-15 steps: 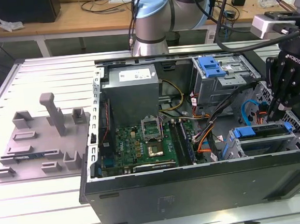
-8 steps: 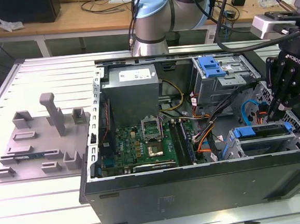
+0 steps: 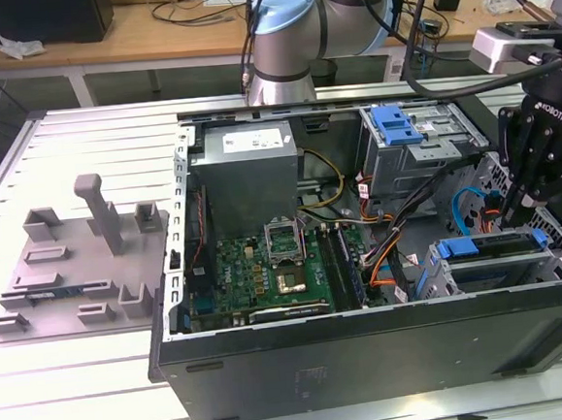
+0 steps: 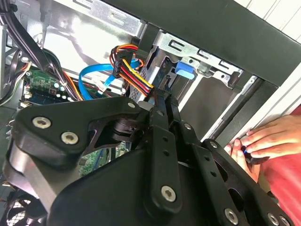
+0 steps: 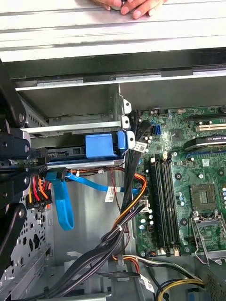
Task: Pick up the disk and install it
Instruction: 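Insert the first disk wire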
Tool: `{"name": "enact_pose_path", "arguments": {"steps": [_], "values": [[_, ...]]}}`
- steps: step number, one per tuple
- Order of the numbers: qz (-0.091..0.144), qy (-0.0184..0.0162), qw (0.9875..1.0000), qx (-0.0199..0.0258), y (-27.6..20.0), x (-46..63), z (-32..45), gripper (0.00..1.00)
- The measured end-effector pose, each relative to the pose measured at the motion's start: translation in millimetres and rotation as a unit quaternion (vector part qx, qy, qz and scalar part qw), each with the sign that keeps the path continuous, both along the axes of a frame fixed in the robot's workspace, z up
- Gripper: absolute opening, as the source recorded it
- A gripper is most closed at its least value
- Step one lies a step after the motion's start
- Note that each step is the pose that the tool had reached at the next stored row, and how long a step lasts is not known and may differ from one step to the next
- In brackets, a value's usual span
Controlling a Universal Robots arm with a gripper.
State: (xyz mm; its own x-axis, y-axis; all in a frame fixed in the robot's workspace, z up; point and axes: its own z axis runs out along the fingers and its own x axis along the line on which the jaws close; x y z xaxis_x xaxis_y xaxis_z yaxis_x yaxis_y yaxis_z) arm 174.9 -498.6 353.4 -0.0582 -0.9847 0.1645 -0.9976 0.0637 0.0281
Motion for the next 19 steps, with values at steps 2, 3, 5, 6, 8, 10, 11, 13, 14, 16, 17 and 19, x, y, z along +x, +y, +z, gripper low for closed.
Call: {"name": "enact_pose_path", "arguments": {"steps": [2,3,5,6,8,10,11,13,14,16,17,19], "values": [[0.010,0.0000,1.0000,0.0000,0.0,-0.2,0.0,0.16],[0.012,0.0000,0.9999,0.0000,0.0,-0.2,0.1,0.16],[0.018,-0.0002,0.9998,0.0004,-0.1,-0.7,0.0,0.16],[0.018,-0.0005,0.9998,0.0009,-0.4,-1.1,0.0,0.16],[0.019,-0.0012,0.9998,0.0017,-0.9,-2.0,0.0,0.16],[0.019,-0.0025,0.9998,0.0033,-1.3,-2.4,0.0,0.16],[0.019,-0.0029,0.9998,0.0042,-1.5,-2.5,0.0,0.16],[0.019,-0.0037,0.9998,0.0061,-1.8,-2.5,0.0,0.16],[0.019,-0.0040,0.9998,0.0068,-2.0,-2.5,0.0,0.16],[0.019,-0.0051,0.9998,0.0088,-2.7,-2.5,0.0,0.16],[0.019,-0.0056,0.9998,0.0102,-3.1,-2.5,0.0,0.16],[0.019,-0.0062,0.9997,0.0123,-4.1,-2.5,0.0,0.16]]}}
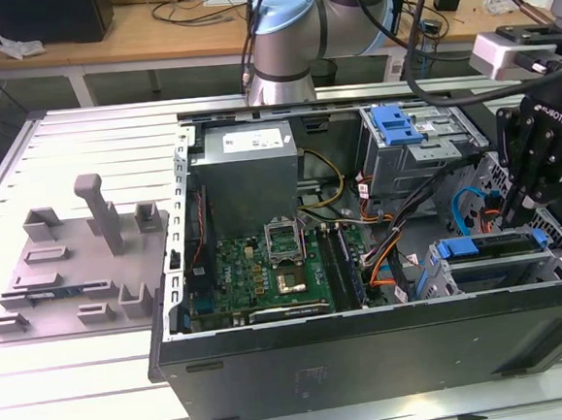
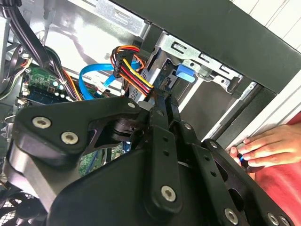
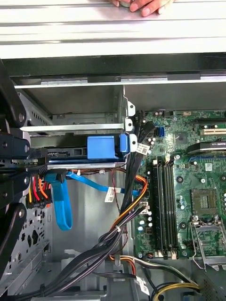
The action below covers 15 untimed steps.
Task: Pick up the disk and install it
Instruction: 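Insert the first disk wire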
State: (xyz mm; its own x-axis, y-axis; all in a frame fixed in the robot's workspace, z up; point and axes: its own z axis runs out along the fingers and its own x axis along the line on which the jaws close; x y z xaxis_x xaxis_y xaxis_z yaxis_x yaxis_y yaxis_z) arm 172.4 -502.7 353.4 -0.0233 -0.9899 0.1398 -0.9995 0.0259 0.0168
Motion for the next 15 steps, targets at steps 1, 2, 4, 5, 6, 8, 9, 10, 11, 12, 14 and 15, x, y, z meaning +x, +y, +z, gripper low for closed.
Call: {"name": "enact_pose_path", "arguments": {"steps": [1,2,4,5,6,8,9,10,11,12,14,15], "values": [[0.000,-0.0001,1.0000,0.0013,-1.0,0.0,0.0,0.16],[0.000,-0.0001,1.0000,0.0021,-1.5,-0.1,-0.1,0.16],[0.000,-0.0001,1.0000,0.0042,-3.7,-0.3,-0.2,0.16],[0.000,-0.0001,1.0000,0.0048,-4.7,-0.4,-0.3,0.16],[0.000,-0.0001,1.0000,0.0061,-6.7,-0.8,-0.6,0.16],[0.000,-0.0001,1.0000,0.0079,-7.6,-1.1,-2.8,0.16],[0.000,-0.0001,1.0000,0.0084,-7.6,-1.1,-3.8,0.16],[0.000,-0.0001,1.0000,0.0084,-7.7,-1.1,-4.3,0.16],[0.000,-0.0001,1.0000,0.0084,-7.7,-1.1,-4.8,0.16],[0.000,-0.0001,1.0000,0.0084,-7.7,-1.1,-5.0,0.16],[0.001,-0.0001,1.0000,0.0084,-7.7,-1.1,-5.4,0.16],[0.002,-0.0001,1.0000,0.0084,-7.7,-1.1,-5.6,0.16]]}}
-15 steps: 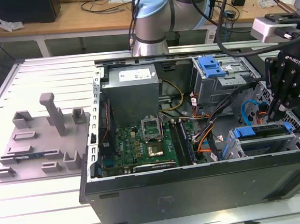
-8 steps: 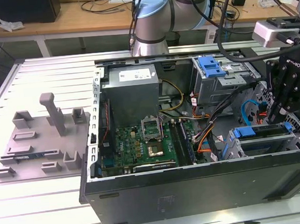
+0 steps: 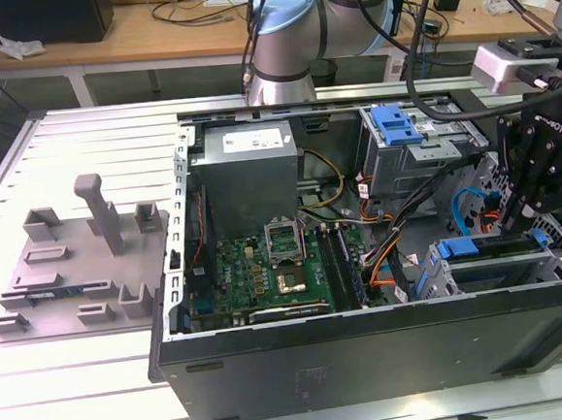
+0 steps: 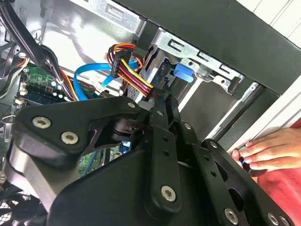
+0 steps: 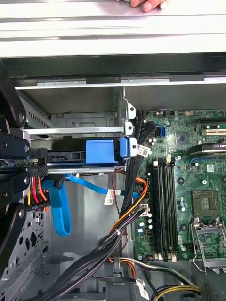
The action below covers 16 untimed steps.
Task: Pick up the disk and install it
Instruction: 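Insert the first disk wire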
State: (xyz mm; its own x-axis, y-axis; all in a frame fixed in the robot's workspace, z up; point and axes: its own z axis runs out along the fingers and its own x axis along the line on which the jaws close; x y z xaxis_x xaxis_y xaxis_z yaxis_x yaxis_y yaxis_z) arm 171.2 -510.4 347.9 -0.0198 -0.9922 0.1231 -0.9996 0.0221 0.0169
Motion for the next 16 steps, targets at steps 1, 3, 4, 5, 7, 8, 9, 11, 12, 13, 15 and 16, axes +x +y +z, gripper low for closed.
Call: {"name": "enact_pose_path", "arguments": {"steps": [1,3,4,5,7,8,9,11,12,13,15,16], "values": [[0.001,0.0000,1.0000,0.0000,0.0,0.0,-0.2,0.16],[0.001,0.0000,1.0000,0.0000,0.0,0.1,-0.4,0.16],[0.002,0.0000,1.0000,0.0000,0.0,0.1,-0.7,0.16],[0.002,0.0000,1.0000,0.0000,0.0,0.4,-0.7,0.16],[0.002,0.0000,1.0000,0.0001,0.0,0.7,-1.0,0.16],[0.002,0.0000,1.0000,0.0000,0.0,0.8,-1.0,0.16],[0.002,0.0000,1.0000,0.0000,0.0,0.8,-1.1,0.16],[0.002,0.0000,1.0000,0.0000,0.0,0.9,-1.6,0.16],[0.002,0.0000,1.0000,0.0000,0.0,0.9,-1.9,0.16],[0.002,0.0000,1.0000,0.0000,0.0,0.9,-2.1,0.16],[0.002,0.0000,1.0000,0.0000,0.0,0.9,-2.6,0.16],[0.002,0.0000,1.0000,0.0000,0.0,0.9,-2.7,0.16]]}}
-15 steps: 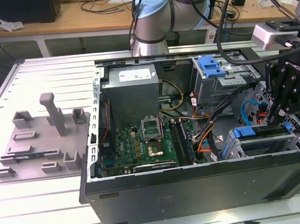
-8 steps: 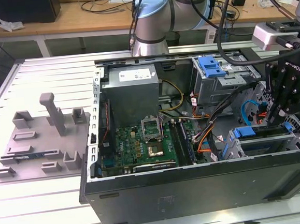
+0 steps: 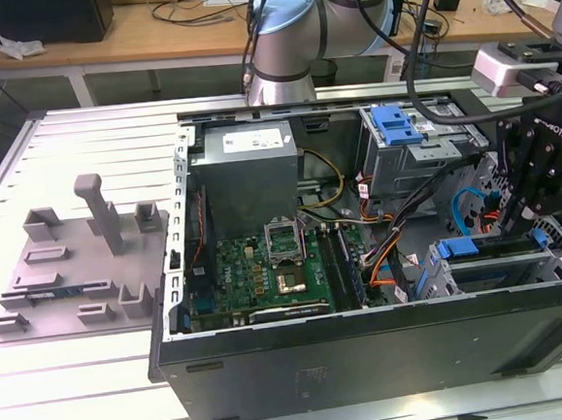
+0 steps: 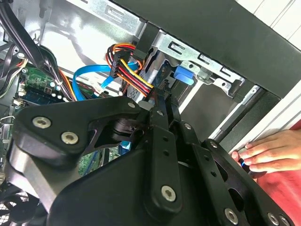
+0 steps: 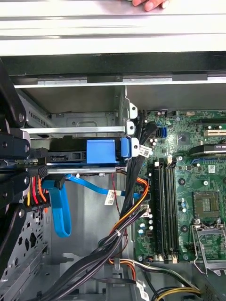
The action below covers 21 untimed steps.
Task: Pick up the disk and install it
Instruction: 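Insert the first disk wire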
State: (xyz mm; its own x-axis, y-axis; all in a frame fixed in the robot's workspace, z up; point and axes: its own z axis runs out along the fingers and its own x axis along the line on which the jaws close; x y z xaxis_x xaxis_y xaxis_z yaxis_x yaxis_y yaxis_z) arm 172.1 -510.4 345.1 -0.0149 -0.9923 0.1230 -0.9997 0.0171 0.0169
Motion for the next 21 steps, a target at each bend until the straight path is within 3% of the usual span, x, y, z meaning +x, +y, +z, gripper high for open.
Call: {"name": "enact_pose_path", "arguments": {"steps": [21], "values": [[0.000,0.0000,1.0000,0.0032,-1.2,0.3,-5.7,0.16]]}}
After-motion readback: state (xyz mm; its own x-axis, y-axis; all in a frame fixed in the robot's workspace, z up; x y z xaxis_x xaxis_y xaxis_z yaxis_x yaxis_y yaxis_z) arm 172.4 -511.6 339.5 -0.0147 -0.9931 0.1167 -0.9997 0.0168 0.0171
